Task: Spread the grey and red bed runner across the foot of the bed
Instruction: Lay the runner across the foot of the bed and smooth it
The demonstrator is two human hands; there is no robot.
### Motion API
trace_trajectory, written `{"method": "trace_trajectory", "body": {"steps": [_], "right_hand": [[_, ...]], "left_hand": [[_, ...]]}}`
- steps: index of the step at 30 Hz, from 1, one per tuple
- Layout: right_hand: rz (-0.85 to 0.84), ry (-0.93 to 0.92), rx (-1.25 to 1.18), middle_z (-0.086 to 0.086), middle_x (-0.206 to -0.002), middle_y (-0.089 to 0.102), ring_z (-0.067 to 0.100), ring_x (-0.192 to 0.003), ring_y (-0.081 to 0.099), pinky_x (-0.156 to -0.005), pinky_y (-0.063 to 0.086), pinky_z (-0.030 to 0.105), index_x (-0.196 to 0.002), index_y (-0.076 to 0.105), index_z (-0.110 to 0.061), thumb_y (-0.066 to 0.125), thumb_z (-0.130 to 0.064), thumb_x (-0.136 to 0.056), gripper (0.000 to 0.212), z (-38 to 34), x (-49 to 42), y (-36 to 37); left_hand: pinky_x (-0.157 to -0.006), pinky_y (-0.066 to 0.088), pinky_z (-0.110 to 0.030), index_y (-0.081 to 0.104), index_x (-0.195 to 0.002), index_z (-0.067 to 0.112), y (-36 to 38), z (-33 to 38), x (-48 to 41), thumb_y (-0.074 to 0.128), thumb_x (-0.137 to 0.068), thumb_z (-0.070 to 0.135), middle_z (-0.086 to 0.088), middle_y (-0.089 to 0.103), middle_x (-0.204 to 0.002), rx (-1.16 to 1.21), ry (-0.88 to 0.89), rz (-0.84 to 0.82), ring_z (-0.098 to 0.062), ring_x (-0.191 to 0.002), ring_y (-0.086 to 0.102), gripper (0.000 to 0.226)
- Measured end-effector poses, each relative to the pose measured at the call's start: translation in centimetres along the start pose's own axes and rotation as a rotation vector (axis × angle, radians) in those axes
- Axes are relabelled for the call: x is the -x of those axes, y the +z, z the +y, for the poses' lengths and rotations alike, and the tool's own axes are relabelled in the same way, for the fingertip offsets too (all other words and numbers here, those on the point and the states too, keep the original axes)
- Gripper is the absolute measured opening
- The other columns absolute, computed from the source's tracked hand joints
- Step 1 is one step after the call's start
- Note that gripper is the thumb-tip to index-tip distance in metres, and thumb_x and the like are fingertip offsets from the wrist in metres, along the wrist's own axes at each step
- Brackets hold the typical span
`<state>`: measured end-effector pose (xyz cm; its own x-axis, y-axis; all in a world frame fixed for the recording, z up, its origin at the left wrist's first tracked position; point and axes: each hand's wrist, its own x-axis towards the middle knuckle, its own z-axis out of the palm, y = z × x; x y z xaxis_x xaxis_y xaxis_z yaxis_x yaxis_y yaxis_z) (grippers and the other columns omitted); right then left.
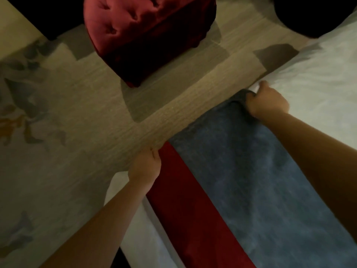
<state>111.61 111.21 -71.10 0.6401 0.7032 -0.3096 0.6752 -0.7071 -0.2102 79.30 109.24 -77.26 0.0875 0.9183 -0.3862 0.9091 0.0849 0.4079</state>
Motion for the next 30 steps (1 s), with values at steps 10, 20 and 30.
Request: {"method": "trace_trajectory", "body": {"steps": [10, 20, 30], "right_hand": [[-0.169, 0.109, 0.05, 0.024, -0.11, 0.057, 0.041, -0.107, 0.054, -0.081, 0.043, 0.04, -0.11, 0.054, -0.001, 0.074, -0.022, -0.076, 0.045, 0.5, -0.9, 0.6], [-0.131, -0.007, 0.207, 0.022, -0.113, 0.057, 0.04, -0.105, 0.056, -0.074, 0.042, 0.038, -0.117, 0.053, -0.004, 0.064, -0.015, -0.082, 0.038, -1.1, 0.5, 1.3], [-0.088, -0.089, 0.1, 0.021, -0.118, 0.056, 0.039, -0.109, 0.054, -0.085, 0.043, 0.044, -0.119, 0.045, -0.007, 0.063, -0.014, -0.082, 0.041, -0.8, 1.0, 1.3]], "left_hand": [[-0.073, 0.039, -0.024, 0.066, -0.1, 0.013, -1.2, 0.2, -1.0, 0.062, -0.082, 0.012, -0.001, 0.067, -0.098, 0.148, -0.025, -0.069, -0.02, -0.093, 0.062, 0.018], [-0.045, 0.029, -0.025, 0.041, -0.057, 0.016, -2.1, 1.7, -0.7, 0.05, -0.085, 0.013, 0.001, 0.044, -0.056, -0.151, -0.018, -0.177, -0.012, -0.051, 0.043, 0.029], [-0.042, 0.021, -0.023, 0.029, -0.049, 0.015, -2.7, 3.3, -0.7, 0.054, -0.072, 0.0, 0.001, 0.028, -0.046, -0.037, -0.084, -0.241, -0.013, -0.041, 0.031, 0.037]]}}
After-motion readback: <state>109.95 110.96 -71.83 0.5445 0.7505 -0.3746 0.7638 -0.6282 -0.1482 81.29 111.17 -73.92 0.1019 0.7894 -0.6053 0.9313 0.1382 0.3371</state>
